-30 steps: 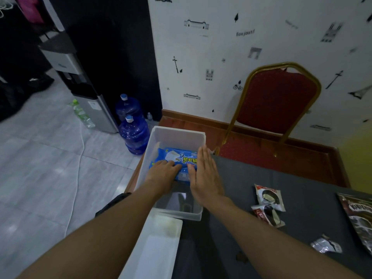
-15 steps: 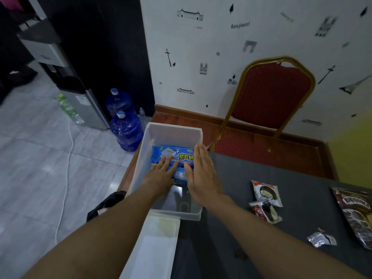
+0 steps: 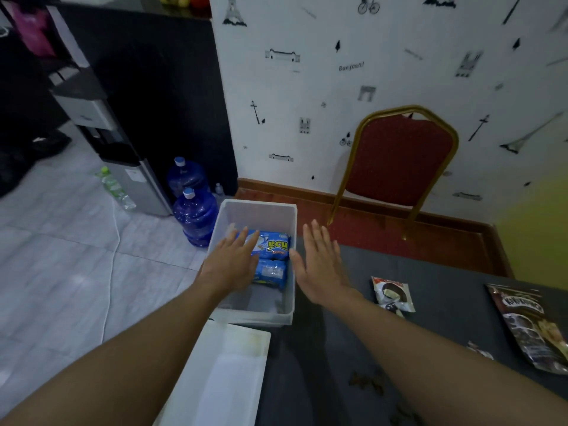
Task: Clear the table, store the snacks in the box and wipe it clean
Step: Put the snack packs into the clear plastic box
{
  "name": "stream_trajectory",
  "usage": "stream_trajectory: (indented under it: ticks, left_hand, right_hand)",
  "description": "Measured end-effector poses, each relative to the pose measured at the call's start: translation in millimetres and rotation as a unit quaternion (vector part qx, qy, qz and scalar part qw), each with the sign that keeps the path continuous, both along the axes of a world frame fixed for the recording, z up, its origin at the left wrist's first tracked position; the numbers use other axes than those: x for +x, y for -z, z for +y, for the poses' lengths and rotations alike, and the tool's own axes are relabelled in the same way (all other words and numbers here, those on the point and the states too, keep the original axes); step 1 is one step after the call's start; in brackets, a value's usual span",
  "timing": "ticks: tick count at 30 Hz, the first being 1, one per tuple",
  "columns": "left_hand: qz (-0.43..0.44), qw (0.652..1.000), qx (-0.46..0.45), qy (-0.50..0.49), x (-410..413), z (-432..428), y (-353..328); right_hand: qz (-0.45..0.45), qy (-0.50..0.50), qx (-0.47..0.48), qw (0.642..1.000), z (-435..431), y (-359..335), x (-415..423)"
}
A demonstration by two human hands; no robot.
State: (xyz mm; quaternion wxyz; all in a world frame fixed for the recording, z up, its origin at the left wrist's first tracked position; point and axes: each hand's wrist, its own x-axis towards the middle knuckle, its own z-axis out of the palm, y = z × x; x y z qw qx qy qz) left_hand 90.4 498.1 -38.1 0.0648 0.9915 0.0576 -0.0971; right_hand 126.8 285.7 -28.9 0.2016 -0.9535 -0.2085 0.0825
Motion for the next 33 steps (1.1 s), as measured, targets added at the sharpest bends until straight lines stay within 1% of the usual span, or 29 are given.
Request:
stream_trajectory:
  ticks: [4, 7, 14, 20, 27, 31, 33]
  left_hand:
    - [-0.052, 0.999, -0.016, -0.003, 2.7, -15.2, -27.0]
    - [-0.081, 0.996, -0.021, 0.020, 7.9, -38.2, -47.8]
    - [-0.097, 0.991, -0.026, 0.094, 19.1, -111.0, -72.3]
    - [-0.060, 0.990, -0.030, 0.124, 24.9, -164.7, -60.8]
    - [-0.005, 0.990, -0.037, 0.135, 24.6, -211.7, -21.2]
    - [0.033, 0.989, -0.070, 0.122, 20.3, -236.6, 8.9]
    - [0.059, 0.987, -0.110, 0.104, 15.0, -251.2, 23.9]
  right_hand:
    - [-0.005, 0.020, -0.030, 0.999, -34.2, -6.6, 5.4]
    - [-0.012, 0.039, -0.044, 0.998, -65.1, -14.3, 9.2]
    - [-0.004, 0.087, -0.062, 0.994, -138.7, -23.2, 10.9]
    - [0.027, 0.124, -0.063, 0.990, -185.6, -12.6, 12.3]
    - [0.061, 0.123, -0.065, 0.988, -224.6, 9.1, 15.3]
    - [0.086, 0.097, -0.076, 0.989, -236.5, 27.2, 23.6]
    - [0.096, 0.074, -0.083, 0.989, -238.6, 37.3, 27.7]
